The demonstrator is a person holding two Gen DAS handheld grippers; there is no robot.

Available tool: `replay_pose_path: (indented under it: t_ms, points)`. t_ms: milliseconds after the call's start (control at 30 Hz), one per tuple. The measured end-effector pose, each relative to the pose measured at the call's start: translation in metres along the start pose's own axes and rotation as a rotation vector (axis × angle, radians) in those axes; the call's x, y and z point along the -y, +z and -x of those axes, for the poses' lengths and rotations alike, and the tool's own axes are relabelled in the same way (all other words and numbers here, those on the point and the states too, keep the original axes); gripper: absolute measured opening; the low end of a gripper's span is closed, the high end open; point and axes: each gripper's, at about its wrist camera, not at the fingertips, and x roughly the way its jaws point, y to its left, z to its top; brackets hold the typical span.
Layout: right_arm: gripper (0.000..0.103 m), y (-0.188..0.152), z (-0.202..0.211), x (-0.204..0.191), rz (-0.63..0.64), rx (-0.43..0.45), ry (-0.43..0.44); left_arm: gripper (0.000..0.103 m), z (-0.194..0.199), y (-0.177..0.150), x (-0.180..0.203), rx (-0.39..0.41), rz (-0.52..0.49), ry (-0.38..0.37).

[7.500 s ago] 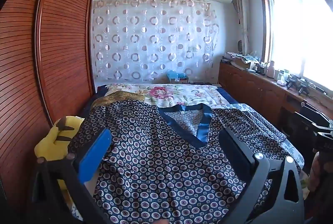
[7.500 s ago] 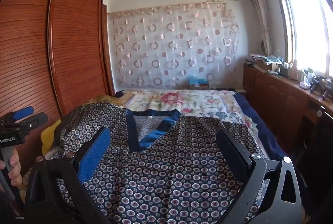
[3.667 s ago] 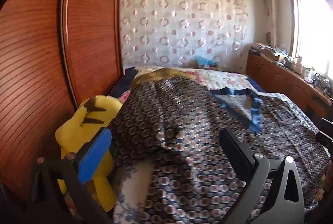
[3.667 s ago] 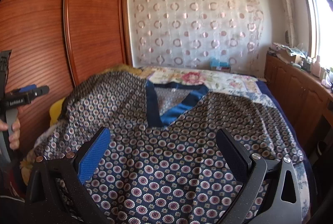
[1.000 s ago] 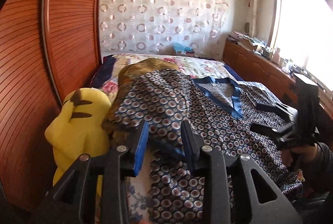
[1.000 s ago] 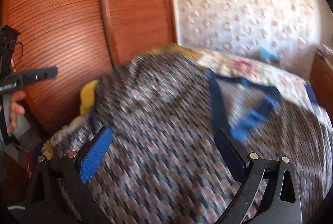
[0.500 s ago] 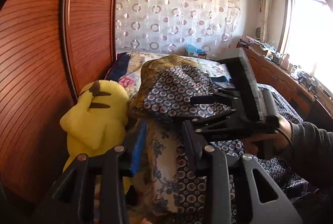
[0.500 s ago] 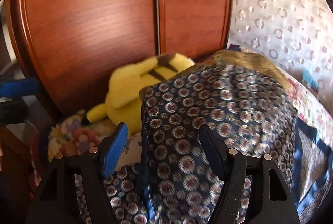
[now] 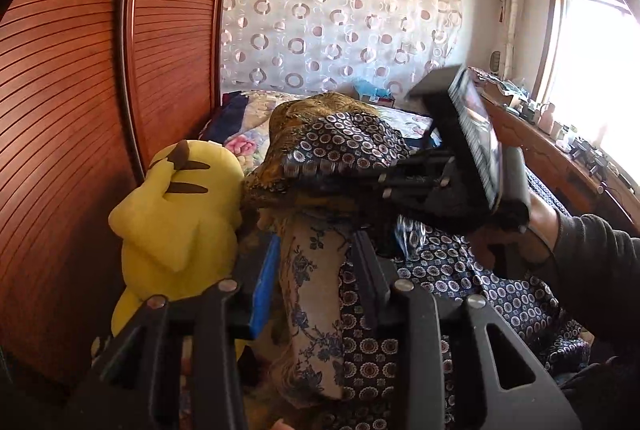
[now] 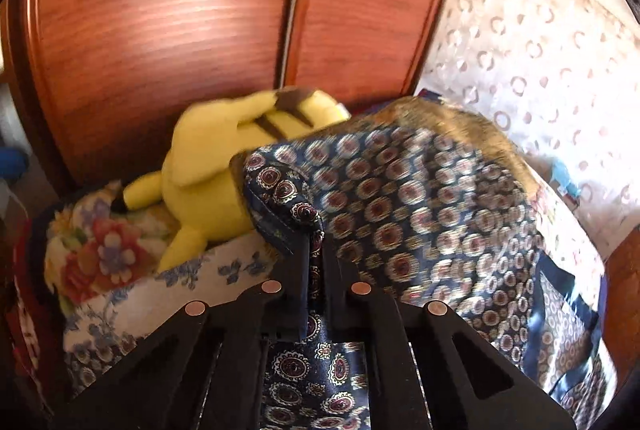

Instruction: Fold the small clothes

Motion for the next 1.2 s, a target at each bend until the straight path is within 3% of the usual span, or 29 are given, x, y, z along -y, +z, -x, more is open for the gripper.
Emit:
replay_pose_path:
  t_ms: [133, 233, 333, 433, 533, 633, 900, 967, 1000, 1200]
  points:
    - [0.003, 0.007, 0.026, 0.029, -0.116, 0.090, 0.032, 0.035, -0.006, 0.002, 0.008, -0.009, -0.012, -0.013]
    - [0.003, 0.006, 0.045, 0.057, -0.187, 0.138, -0.015, 0.035, -0.010, 0.003, 0.014, -0.014, -0.021, -0.023]
    - [0.003, -0.005, 0.050, 0.089, -0.274, 0.108, -0.117, 0.036, -0.014, 0.004, 0.020, -0.017, -0.027, -0.038]
    - [0.004, -0.024, 0.049, 0.117, -0.388, 0.072, -0.132, 0.036, -0.020, 0.006, 0.026, -0.023, -0.035, -0.049]
    - [0.038, -0.040, 0.045, 0.135, -0.426, 0.018, -0.154, 0.036, -0.025, 0.008, 0.033, -0.025, -0.038, -0.058]
    - [0.047, -0.051, 0.054, 0.141, -0.408, 0.026, -0.159, 0.036, -0.030, 0.010, 0.039, -0.027, -0.041, -0.066]
    - [0.050, -0.098, 0.107, 0.167, -0.423, 0.043, -0.194, 0.036, -0.053, 0.014, 0.066, -0.052, -0.068, -0.102]
    - [0.065, -0.120, 0.124, 0.178, -0.442, 0.040, -0.194, 0.036, -0.063, 0.015, 0.075, -0.066, -0.080, -0.113]
    - [0.067, -0.132, 0.133, 0.184, -0.455, 0.031, -0.216, 0.036, -0.070, 0.015, 0.080, -0.079, -0.086, -0.119]
    - [0.068, -0.203, 0.174, 0.216, -0.513, -0.019, -0.292, 0.036, -0.114, 0.019, 0.113, -0.154, -0.125, -0.142]
